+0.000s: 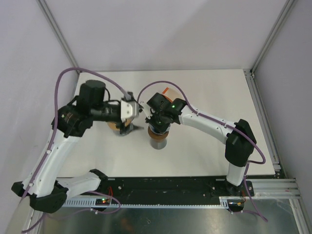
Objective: Place the coffee filter in the dripper
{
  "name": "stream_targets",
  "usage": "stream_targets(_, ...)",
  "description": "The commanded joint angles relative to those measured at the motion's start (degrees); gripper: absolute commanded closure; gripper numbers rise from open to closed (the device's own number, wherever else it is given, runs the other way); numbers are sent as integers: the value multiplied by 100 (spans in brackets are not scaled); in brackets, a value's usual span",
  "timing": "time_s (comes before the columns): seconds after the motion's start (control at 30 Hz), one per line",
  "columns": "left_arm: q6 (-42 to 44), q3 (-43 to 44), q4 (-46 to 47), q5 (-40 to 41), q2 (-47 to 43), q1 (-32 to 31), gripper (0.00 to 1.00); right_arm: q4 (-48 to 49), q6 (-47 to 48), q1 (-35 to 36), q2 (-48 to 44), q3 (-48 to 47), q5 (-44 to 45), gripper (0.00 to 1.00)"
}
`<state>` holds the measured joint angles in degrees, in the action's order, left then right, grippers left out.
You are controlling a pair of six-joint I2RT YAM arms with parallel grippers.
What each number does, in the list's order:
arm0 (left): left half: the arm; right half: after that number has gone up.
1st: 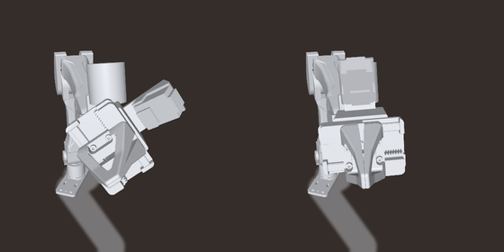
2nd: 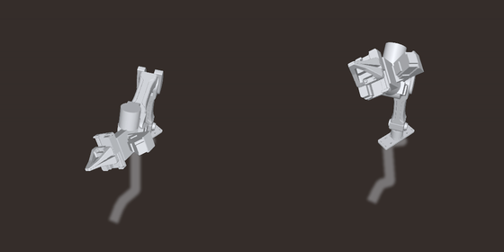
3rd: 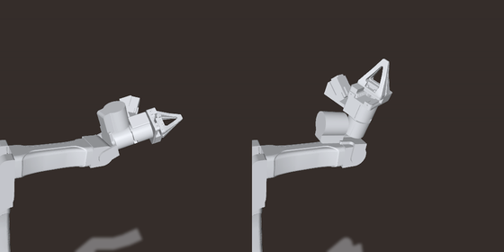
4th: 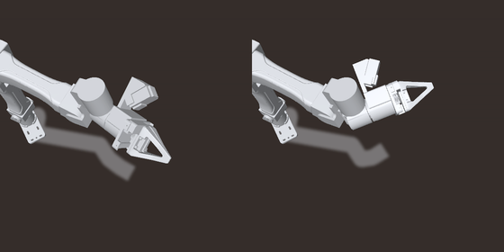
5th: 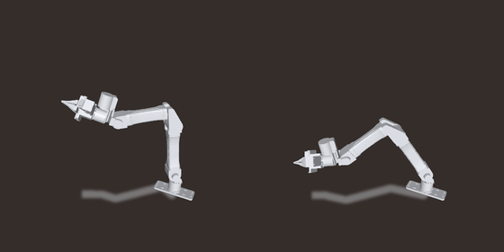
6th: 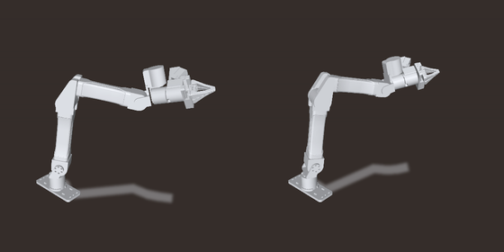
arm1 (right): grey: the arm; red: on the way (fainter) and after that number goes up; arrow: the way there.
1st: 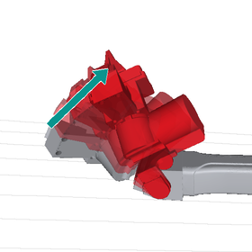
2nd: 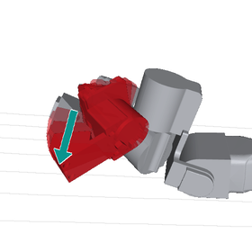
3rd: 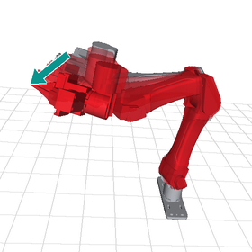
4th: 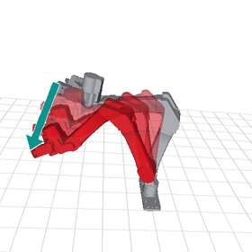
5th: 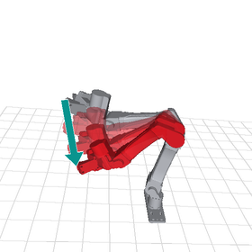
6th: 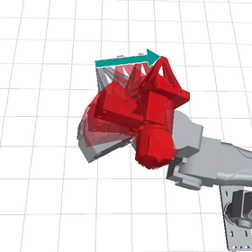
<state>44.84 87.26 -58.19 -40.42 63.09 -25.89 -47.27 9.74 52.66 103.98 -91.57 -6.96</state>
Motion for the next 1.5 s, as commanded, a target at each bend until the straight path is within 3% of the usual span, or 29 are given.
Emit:
stream_targets(0.0, 211, -268, -394, -920, -163, -1196, 21, 94, -62, -28, 257, 123, -29, 100)
stream_targets(0.2, 1289, -1487, -9, -587, -199, -1603, 23, 84, -68, -37, 223, 128, 9, 100)
stream_targets(0.43, 1404, -2186, 1075, 216, -62, -1612, 23, 77, -69, -38, 149, 62, -54, 100)
stream_targets(0.7, 1282, -2609, 1672, 493, -23, -1614, 24, 77, -50, -29, 99, 68, -129, 100)
stream_targets(1.1, 1280, -2926, 1942, 1062, -5, -1609, 56, 137, 12, -30, -162, 48, -213, 100)
stream_targets(1.23, 1251, -2926, 1938, 1098, -7, -1605, 59, 236, 35, -28, -331, 74, -288, 97)
stream_targets(1.47, 1215, -2934, 1939, 1209, -7, -1604, 60, 392, 31, -48, -686, 93, -333, 83)
